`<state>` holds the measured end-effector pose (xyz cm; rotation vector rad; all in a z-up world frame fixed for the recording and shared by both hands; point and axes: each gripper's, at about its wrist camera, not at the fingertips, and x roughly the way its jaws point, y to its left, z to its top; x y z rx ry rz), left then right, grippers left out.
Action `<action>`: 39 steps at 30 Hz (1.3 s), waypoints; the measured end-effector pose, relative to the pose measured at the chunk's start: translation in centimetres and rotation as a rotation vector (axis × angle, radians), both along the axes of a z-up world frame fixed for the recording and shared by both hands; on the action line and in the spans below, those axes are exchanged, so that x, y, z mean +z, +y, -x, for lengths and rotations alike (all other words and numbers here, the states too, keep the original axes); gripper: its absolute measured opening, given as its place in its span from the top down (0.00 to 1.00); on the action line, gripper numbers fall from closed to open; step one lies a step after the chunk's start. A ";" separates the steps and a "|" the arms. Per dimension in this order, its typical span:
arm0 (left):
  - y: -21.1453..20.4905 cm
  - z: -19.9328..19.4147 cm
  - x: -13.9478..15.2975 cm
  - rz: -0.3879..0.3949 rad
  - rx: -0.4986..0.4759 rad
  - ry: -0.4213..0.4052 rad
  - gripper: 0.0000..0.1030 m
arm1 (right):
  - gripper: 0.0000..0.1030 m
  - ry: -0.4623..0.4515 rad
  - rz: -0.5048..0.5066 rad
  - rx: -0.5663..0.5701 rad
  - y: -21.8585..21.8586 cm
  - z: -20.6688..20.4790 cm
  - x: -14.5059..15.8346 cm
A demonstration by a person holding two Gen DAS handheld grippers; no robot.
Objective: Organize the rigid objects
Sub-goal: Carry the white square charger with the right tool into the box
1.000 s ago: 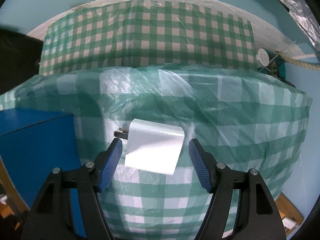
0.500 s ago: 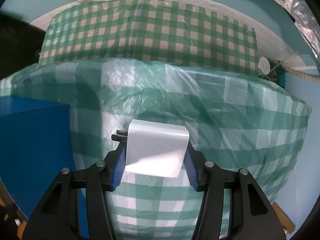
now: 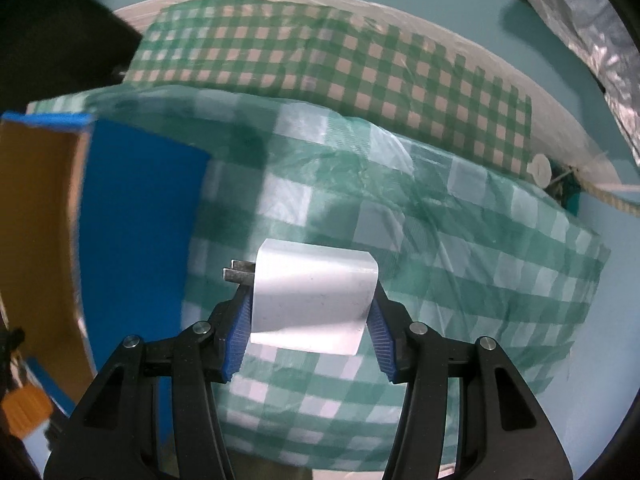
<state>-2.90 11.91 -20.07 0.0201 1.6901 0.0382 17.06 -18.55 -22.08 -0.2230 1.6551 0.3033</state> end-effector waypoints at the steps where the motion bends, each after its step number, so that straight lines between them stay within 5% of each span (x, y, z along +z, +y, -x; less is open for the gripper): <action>1: 0.0 0.0 0.0 0.000 -0.001 0.000 0.96 | 0.49 -0.005 -0.003 0.013 0.2 0.2 0.5; 21: 0.0 -0.2 -0.1 0.003 -0.017 -0.007 0.96 | 0.49 -0.069 -0.098 0.261 6.9 4.1 8.0; 39: 0.0 0.0 -0.1 0.004 -0.016 -0.009 0.96 | 0.49 -0.053 -0.109 0.609 14.4 10.2 7.1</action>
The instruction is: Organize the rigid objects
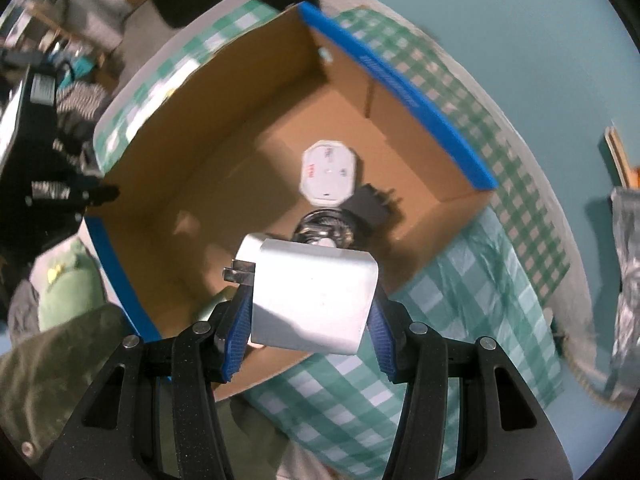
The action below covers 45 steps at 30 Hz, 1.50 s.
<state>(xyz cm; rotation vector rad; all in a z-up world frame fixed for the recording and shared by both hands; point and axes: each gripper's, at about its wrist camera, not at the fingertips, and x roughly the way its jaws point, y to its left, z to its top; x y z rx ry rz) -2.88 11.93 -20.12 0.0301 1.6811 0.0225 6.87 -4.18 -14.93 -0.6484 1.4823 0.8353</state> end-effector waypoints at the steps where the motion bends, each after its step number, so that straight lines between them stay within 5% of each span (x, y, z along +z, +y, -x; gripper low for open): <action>1: 0.0 0.1 0.0 0.000 0.000 -0.001 0.96 | 0.49 -0.003 0.009 0.014 0.2 0.3 -0.3; 21: -0.3 0.4 0.0 0.000 -0.008 -0.001 0.96 | 0.49 0.011 0.105 0.149 0.9 4.0 -4.1; 24: -0.3 0.4 0.0 -0.002 -0.010 -0.003 0.96 | 0.42 0.001 0.097 0.138 0.7 3.9 -3.8; 34: -0.4 0.3 0.4 -0.005 -0.017 -0.011 0.96 | 0.36 -0.025 0.049 0.041 -0.6 3.4 -1.5; 45: -0.7 -0.3 1.9 -0.021 -0.034 -0.047 0.96 | 0.35 -0.090 -0.038 -0.220 -4.1 1.0 2.5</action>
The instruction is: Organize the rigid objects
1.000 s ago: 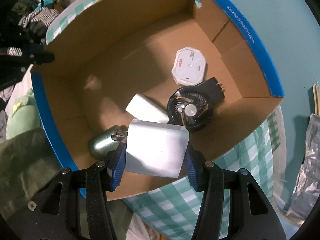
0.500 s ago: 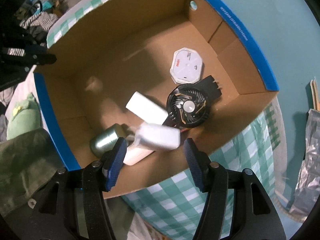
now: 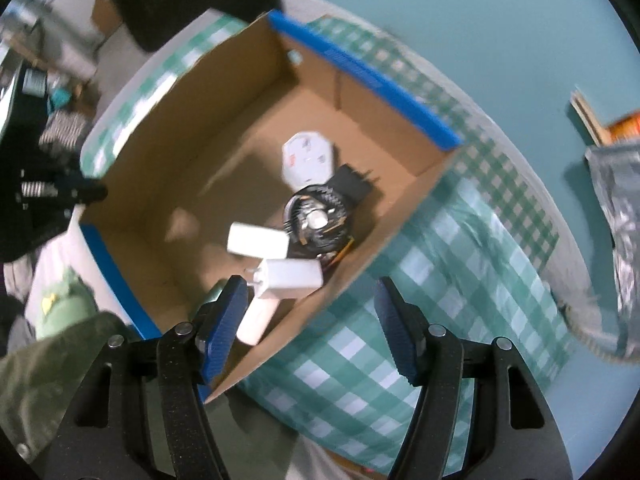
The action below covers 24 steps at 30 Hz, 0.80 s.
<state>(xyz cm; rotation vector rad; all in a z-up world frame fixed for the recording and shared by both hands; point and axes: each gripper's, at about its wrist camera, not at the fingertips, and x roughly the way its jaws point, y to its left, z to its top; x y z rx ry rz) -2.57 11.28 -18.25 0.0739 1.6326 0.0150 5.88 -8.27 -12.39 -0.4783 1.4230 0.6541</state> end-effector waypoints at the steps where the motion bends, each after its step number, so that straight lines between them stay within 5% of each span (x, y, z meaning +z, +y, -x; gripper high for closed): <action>1: 0.0 -0.1 0.2 -0.001 0.001 -0.006 0.96 | 0.35 -0.007 -0.006 -0.020 -0.3 -0.2 0.3; 9: 0.1 -1.3 2.9 0.020 0.056 -0.089 0.91 | 0.31 -0.065 -0.061 -0.236 -3.7 -1.7 2.7; 13: 0.1 -1.8 5.1 0.042 0.080 -0.174 0.62 | 0.31 -0.107 -0.094 -0.337 -5.4 -2.1 4.1; 24: -1.0 -2.5 11.5 0.042 0.095 -0.422 0.21 | 0.30 -0.272 -0.157 -0.490 -8.3 -1.6 9.0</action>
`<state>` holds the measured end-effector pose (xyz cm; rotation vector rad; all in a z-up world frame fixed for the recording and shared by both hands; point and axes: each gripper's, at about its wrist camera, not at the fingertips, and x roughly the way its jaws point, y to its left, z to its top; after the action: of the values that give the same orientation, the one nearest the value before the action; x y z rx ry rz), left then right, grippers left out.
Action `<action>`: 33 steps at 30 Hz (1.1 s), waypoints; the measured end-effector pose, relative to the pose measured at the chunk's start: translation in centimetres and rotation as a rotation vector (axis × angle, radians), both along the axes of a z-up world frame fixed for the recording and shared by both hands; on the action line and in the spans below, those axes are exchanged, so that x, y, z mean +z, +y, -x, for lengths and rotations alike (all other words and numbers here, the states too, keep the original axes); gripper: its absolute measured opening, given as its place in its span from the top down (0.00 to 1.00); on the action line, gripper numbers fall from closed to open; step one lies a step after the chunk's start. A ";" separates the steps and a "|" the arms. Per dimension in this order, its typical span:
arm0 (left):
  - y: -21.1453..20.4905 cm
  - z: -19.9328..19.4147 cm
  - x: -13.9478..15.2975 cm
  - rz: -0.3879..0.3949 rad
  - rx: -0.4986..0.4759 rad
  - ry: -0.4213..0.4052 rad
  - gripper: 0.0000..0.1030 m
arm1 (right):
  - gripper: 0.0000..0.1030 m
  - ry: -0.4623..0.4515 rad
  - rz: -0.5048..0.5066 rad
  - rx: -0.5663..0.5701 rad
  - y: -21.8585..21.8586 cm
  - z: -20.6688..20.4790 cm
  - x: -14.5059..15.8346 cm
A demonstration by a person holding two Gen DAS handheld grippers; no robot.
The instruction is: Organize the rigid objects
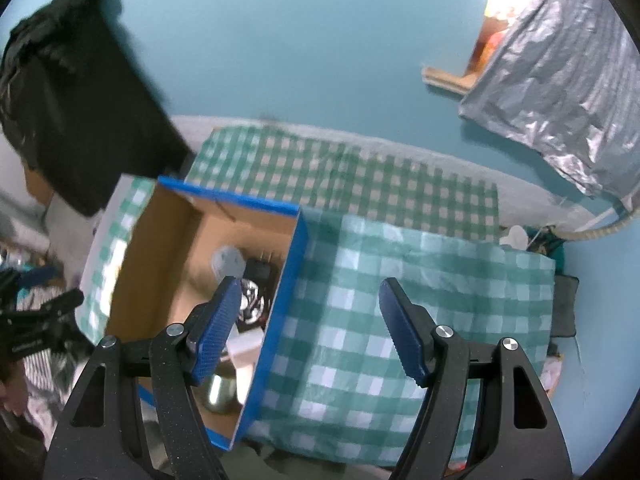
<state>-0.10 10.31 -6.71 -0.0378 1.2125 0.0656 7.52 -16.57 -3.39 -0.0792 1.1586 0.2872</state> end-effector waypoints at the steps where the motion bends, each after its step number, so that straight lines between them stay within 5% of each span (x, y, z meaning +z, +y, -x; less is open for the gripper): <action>1: -0.2 0.0 0.4 -0.009 -0.004 -0.018 0.20 | 0.30 -0.015 -0.001 -0.013 -0.2 0.1 0.3; 16: -4.1 0.4 5.4 -0.068 -0.092 -0.178 0.11 | 0.30 -0.200 0.048 -0.117 -2.6 3.3 3.6; 33: -4.4 1.0 5.8 -0.058 -0.095 -0.171 0.10 | 0.30 -0.239 0.061 -0.142 -3.0 4.8 4.6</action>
<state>-1.11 5.86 -0.95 0.0634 1.0391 0.0138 2.76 -19.59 1.24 -0.0819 0.9306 0.1123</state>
